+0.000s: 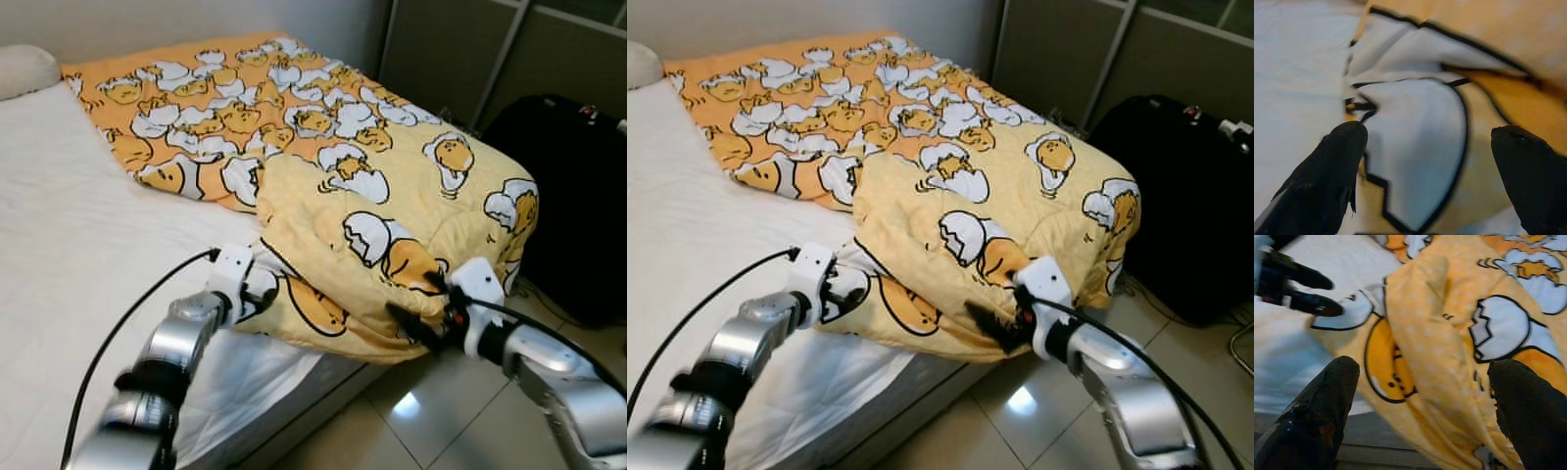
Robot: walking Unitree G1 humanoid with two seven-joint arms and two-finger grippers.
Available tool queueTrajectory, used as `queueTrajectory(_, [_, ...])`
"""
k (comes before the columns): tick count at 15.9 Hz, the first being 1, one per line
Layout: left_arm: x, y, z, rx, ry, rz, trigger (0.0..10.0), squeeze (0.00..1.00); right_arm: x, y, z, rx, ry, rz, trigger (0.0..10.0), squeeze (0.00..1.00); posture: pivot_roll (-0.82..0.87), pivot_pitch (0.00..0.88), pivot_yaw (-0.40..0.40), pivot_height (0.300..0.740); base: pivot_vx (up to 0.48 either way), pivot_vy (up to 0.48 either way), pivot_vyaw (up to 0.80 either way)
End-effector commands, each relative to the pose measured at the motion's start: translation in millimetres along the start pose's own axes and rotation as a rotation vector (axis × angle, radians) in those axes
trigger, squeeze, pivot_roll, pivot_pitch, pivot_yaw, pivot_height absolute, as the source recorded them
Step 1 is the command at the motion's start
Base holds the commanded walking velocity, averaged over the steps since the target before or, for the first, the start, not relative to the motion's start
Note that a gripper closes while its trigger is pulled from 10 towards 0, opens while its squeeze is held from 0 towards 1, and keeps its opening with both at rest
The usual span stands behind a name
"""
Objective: Clean up the room
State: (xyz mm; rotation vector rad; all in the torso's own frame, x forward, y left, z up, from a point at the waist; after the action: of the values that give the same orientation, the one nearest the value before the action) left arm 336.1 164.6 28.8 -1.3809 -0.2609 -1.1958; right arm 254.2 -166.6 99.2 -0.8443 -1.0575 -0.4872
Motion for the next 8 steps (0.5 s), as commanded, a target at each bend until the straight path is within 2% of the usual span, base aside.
queueTrajectory(1, [-3.7, 3.9, 4.0, 0.025, 0.007, 0.036, 10.0, 0.0, 1.9, -3.4, 6.3, 0.061, 0.005, 0.016, 10.0, 1.0, -0.18, 0.0, -0.018, 0.74, 0.0, 0.0, 0.0])
queueTrajectory(4, [-14.1, 8.0, 2.3, 0.013, -0.004, 0.105, 10.0, 0.0, 0.8, -8.0, 7.9, 0.099, 0.005, 0.046, 10.0, 1.0, -0.2, 0.0, -0.011, 0.74, 0.0, 0.0, 0.0])
queueTrajectory(6, [-14.4, 8.4, 1.6, 0.009, -0.005, 0.107, 10.0, 0.0, 0.8, -8.2, 7.4, 0.097, 0.003, 0.048, 10.0, 1.0, -0.2, 0.0, -0.011, 0.74, 0.0, 0.0, 0.0])
queueTrajectory(7, [-16.3, 10.9, -3.4, -0.014, -0.039, 0.103, 0.0, 0.0, 2.6, -8.4, 6.5, 0.096, 0.01, 0.051, 10.0, 1.0, -0.21, 0.0, -0.014, 0.74, 0.0, 0.0, 0.0])
queueTrajectory(8, [-16.3, 10.9, -3.4, -0.014, -0.039, 0.103, 0.0, 0.0, 2.6, -8.4, 6.5, 0.096, 0.01, 0.051, 10.0, 1.0, -0.21, 0.0, -0.014, 0.74, 0.0, 0.0, 0.0])
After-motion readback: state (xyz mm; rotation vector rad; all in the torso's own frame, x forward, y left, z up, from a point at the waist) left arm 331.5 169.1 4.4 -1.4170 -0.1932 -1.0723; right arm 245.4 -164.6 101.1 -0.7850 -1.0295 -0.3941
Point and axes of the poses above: a point about 5 cm out from each wrist's last joint towards the gripper, its own y axis pointing out of the wrist towards the gripper, its own x axis along the axis of the wrist's last joint, z = x × y, the point moved 2 cm from there along y, pointing out of the wrist towards the gripper, and after that the axes turned 14 degrees about y, right-handed, at the moved point
